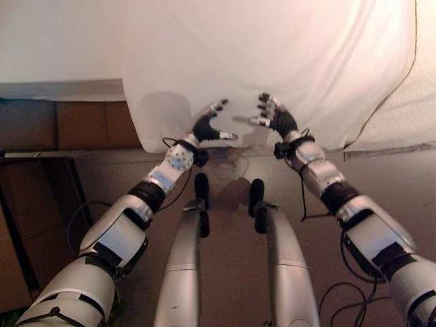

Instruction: Make the bed

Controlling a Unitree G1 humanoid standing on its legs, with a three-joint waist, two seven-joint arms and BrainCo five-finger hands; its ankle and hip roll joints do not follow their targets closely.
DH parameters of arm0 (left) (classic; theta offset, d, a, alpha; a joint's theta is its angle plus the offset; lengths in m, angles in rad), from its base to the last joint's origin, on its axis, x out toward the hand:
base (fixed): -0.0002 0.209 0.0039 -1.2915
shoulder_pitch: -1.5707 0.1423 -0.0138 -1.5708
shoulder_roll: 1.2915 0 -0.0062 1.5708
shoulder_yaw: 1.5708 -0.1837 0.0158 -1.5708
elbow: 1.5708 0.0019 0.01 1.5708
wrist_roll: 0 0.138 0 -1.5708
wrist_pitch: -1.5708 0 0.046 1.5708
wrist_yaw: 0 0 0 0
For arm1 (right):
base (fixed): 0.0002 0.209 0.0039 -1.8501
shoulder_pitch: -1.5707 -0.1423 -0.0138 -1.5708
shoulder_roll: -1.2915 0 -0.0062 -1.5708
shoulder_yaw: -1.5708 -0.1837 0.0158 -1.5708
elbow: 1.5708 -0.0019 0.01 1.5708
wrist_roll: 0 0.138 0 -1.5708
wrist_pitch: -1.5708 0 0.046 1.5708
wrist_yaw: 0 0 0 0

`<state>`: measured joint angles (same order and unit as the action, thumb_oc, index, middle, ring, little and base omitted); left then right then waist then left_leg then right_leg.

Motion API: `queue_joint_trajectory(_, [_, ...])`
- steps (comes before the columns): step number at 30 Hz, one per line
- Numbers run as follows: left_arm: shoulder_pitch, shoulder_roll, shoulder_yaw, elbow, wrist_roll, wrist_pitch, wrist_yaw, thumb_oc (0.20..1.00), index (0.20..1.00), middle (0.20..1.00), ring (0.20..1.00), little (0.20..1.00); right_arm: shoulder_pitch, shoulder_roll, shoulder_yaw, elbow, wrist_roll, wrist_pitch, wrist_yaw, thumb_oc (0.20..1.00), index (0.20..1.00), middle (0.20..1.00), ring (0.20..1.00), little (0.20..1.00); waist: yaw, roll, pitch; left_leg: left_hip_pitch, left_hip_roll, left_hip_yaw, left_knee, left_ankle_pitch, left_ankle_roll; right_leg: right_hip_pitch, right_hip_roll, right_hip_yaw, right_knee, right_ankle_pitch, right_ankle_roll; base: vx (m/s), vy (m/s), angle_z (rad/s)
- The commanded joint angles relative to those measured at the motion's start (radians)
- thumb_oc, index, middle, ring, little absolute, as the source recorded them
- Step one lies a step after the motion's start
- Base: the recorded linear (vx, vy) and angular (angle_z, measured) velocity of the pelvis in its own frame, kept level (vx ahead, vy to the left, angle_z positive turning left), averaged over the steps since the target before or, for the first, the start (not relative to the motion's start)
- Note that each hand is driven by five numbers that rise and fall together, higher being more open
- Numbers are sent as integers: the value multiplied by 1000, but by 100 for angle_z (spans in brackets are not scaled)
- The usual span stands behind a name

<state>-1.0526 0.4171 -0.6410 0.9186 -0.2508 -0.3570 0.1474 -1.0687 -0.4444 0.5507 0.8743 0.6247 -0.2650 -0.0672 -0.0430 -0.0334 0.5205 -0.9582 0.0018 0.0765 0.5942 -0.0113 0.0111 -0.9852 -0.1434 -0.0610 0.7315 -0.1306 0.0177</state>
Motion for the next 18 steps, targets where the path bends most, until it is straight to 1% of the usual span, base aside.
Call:
queue_joint_trajectory(1, [-88,-32,47,60,32,-20,75,1000,1000,1000,1000,1000,-64,-43,-2,38,-75,-50,-69,1000,1000,1000,1000,1000,9,9,-49,4,-22,44,69,-96,-27,0,10,4,-76,93,60,23,-1,-15])
queue_joint_trajectory(2, [-126,-26,60,99,28,-6,106,1000,1000,1000,1000,1000,-124,-41,1,106,-89,-40,-115,1000,1000,1000,1000,1000,4,8,-54,-10,-23,41,87,-103,-27,-13,15,5,-62,87,58,19,-4,-10])
queue_joint_trajectory(3, [-126,-26,60,99,28,-6,106,1000,1000,1000,1000,1000,-125,-41,1,107,-88,-40,-114,1000,1000,1000,1000,1000,3,8,-53,-10,-23,41,87,-103,-27,-13,15,5,-62,87,58,41,0,-9])
queue_joint_trajectory(4, [-158,-1,66,143,25,3,121,1000,1000,1000,1000,1000,-169,-42,5,168,-121,-33,-136,1000,1000,1000,1000,1000,2,9,-52,-15,-18,46,102,-112,-27,-17,17,4,-51,81,55,38,7,-2])
queue_joint_trajectory(5, [-177,15,63,176,37,13,120,1000,1000,1000,1000,1000,-193,-43,10,209,-132,-22,-142,1000,1000,1000,1000,1000,2,9,-56,-17,-16,47,101,-114,-27,-19,18,4,-56,77,55,56,9,-5])
queue_joint_trajectory(7, [-194,39,64,199,24,17,117,1000,1000,1000,1000,1000,-207,-51,4,240,-121,-24,-155,1000,1000,1000,1000,1000,0,11,-59,-10,-16,48,87,-109,-31,-8,19,0,-66,74,54,48,-8,-7])
queue_joint_trajectory(9, [-191,69,98,230,-30,21,108,1000,1000,1000,1000,1000,-209,-62,-30,252,-66,-32,-156,1000,1000,1000,1000,1000,-2,12,-64,6,-19,44,68,-107,-31,8,20,-7,-83,70,52,51,-10,-3])
queue_joint_trajectory(11, [-190,98,101,249,-15,29,103,1000,1000,1000,1000,1000,-210,-70,-36,274,-68,-24,-153,1000,1000,1000,1000,1000,-2,11,-71,21,-21,42,49,-108,-29,22,22,-9,-103,71,52,23,-1,0])
queue_joint_trajectory(12, [-190,98,101,249,-15,28,103,1000,1000,1000,1000,1000,-210,-69,-36,274,-67,-25,-153,1000,1000,1000,1000,1000,-3,11,-70,22,-21,42,48,-107,-29,24,22,-9,-103,72,52,34,3,0])
queue_joint_trajectory(13, [-190,122,103,261,-10,34,97,1000,1000,1000,1000,1000,-220,-82,-31,291,-80,-17,-153,1000,1000,1000,1000,1000,-1,11,-74,28,-21,42,39,-107,-28,31,24,-11,-114,75,53,41,10,-2])
queue_joint_trajectory(14, [-179,154,121,275,-15,39,98,1000,1000,1000,1000,1000,-222,-104,-28,314,-103,-5,-154,1000,1000,1000,1000,1000,1,11,-81,44,-20,42,10,-101,-26,48,25,-12,-141,82,55,37,11,-2])
queue_joint_trajectory(15, [-179,155,121,276,-15,39,98,1000,1000,1000,1000,1000,-223,-104,-28,315,-103,-5,-153,1000,1000,1000,1000,1000,0,11,-84,41,-21,42,6,-97,-26,45,24,-12,-144,86,54,48,7,-3])
queue_joint_trajectory(16, [-152,183,162,282,-45,39,98,1000,1000,1000,1000,1000,-218,-138,-39,337,-126,8,-166,1000,1000,1000,1000,1000,4,14,-84,76,-23,40,-48,-85,-26,81,25,-18,-191,96,58,0,0,0])
queue_joint_trajectory(18, [-129,203,198,279,-61,34,110,1000,1000,1000,1000,1000,-208,-170,-52,355,-150,17,-185,1000,1000,1000,1000,1000,7,17,-84,110,-29,36,-113,-59,-31,115,26,-25,-247,114,63,26,-11,3])
